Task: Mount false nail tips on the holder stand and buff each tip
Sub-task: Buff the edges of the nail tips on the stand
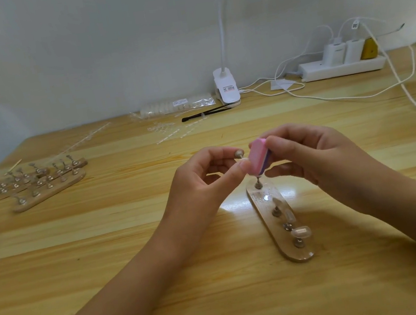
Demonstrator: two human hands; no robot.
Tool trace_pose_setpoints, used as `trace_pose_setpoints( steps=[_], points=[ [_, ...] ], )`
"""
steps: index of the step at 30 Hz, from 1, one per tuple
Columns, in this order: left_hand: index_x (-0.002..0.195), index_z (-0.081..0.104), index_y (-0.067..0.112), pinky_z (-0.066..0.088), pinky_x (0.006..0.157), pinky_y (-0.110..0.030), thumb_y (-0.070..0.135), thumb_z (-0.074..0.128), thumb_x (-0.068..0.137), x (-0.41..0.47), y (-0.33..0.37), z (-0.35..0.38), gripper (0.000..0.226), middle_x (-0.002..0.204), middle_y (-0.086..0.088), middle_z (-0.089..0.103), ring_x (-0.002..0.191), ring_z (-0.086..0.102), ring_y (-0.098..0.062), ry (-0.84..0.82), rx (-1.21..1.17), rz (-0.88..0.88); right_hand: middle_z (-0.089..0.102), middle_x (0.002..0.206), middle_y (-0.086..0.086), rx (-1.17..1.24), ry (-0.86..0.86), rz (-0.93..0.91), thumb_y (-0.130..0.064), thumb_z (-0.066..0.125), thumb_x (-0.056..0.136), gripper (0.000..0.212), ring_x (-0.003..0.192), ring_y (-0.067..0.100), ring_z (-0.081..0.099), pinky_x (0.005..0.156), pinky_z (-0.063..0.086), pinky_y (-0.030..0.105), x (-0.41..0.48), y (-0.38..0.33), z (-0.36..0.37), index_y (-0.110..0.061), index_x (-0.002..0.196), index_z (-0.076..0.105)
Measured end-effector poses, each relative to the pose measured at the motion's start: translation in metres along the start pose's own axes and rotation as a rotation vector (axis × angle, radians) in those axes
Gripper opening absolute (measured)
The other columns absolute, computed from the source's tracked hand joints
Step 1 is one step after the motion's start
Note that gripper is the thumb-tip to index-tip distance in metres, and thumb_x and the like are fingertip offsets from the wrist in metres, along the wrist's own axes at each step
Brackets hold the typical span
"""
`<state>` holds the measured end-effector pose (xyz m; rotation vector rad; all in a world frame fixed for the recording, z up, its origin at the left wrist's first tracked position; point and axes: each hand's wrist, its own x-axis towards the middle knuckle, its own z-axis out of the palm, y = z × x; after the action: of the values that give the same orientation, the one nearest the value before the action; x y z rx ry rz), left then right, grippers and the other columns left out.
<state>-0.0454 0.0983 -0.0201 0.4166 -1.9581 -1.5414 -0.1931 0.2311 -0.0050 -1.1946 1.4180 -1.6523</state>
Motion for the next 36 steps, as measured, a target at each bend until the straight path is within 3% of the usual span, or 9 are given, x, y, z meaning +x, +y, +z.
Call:
trace_pose_setpoints(
  steps=[3,7,10,15,19,23,26,33,36],
  points=[
    [0.096,0.074,0.028,0.055,0.087,-0.029,0.041,0.077,0.075,-0.0001,-0.0006,0.0000,0.025,0.099,-0.003,0.073,0.095,0.069,-0.018,-0.004,-0.004,0.013,0.075,0.098,0.011,-0.011,-0.064,0.039,-0.036,0.061,0.087,0.032,0.096,0.023,0.071,0.078,0.055,0.022,-0.0004,0.0027,0.0016,-0.012,0.105,0.072],
    [0.095,0.075,0.032,0.055,0.085,-0.025,0.043,0.077,0.075,0.0008,-0.0011,-0.0005,0.023,0.099,-0.002,0.073,0.095,0.068,-0.018,-0.005,-0.006,0.015,0.074,0.099,0.010,0.043,0.024,-0.011,-0.035,0.064,0.084,0.033,0.097,0.021,0.071,0.076,0.056,0.022,0.0004,0.0000,0.0000,-0.013,0.107,0.071],
    [0.094,0.075,0.032,0.056,0.086,-0.027,0.036,0.076,0.078,0.0014,-0.0019,0.0002,0.016,0.098,0.000,0.074,0.095,0.069,-0.016,-0.010,0.002,0.015,0.074,0.098,0.011,0.015,-0.036,0.030,-0.035,0.065,0.083,0.032,0.095,0.023,0.072,0.076,0.056,0.022,-0.0006,-0.0002,0.0012,-0.011,0.104,0.071],
    [0.094,0.075,0.033,0.055,0.087,-0.025,0.047,0.076,0.073,0.0009,0.0004,-0.0008,0.025,0.099,0.001,0.074,0.095,0.069,-0.014,0.002,-0.016,0.017,0.075,0.096,0.009,0.080,0.010,0.008,-0.036,0.068,0.081,0.026,0.092,0.020,0.072,0.074,0.056,0.020,-0.0010,-0.0021,0.0005,-0.017,0.096,0.075],
    [0.099,0.073,0.027,0.055,0.084,-0.025,0.042,0.077,0.079,0.0005,0.0017,-0.0001,0.025,0.099,-0.001,0.073,0.094,0.069,-0.014,-0.004,-0.003,0.009,0.075,0.097,0.010,-0.006,-0.092,0.042,-0.032,0.067,0.084,0.024,0.094,0.021,0.073,0.076,0.056,0.020,-0.0032,-0.0011,0.0033,-0.013,0.098,0.073],
    [0.096,0.074,0.030,0.054,0.085,-0.021,0.044,0.077,0.074,0.0013,0.0019,-0.0010,0.026,0.100,0.002,0.074,0.096,0.069,-0.014,0.017,-0.041,-0.007,0.075,0.096,0.008,0.087,0.033,-0.023,-0.034,0.068,0.080,0.024,0.093,0.020,0.073,0.074,0.056,0.020,-0.0027,-0.0038,0.0012,-0.018,0.096,0.074],
    [0.099,0.073,0.026,0.054,0.088,-0.025,0.038,0.077,0.078,0.0011,0.0001,-0.0006,0.025,0.101,-0.001,0.074,0.098,0.069,-0.018,0.008,-0.022,-0.018,0.075,0.097,0.009,0.041,-0.044,0.023,-0.033,0.068,0.081,0.026,0.095,0.022,0.073,0.075,0.056,0.020,-0.0033,-0.0031,0.0025,-0.013,0.098,0.072],
    [0.100,0.072,0.024,0.055,0.086,-0.024,0.040,0.073,0.075,0.0006,0.0005,-0.0007,0.030,0.100,-0.004,0.074,0.096,0.070,-0.018,0.014,-0.022,-0.019,0.076,0.096,0.009,0.035,-0.009,0.008,-0.030,0.067,0.082,0.025,0.094,0.021,0.073,0.076,0.056,0.021,-0.0034,-0.0016,0.0036,-0.011,0.098,0.070],
    [0.102,0.072,0.018,0.051,0.079,-0.014,0.040,0.072,0.072,0.0015,0.0018,0.0005,0.037,0.096,0.003,0.075,0.088,0.069,-0.006,0.013,-0.063,-0.035,0.076,0.097,0.008,0.055,0.055,-0.034,-0.031,0.067,0.080,0.025,0.093,0.020,0.073,0.076,0.056,0.020,-0.0030,-0.0013,0.0032,-0.013,0.098,0.071]
  ],
)
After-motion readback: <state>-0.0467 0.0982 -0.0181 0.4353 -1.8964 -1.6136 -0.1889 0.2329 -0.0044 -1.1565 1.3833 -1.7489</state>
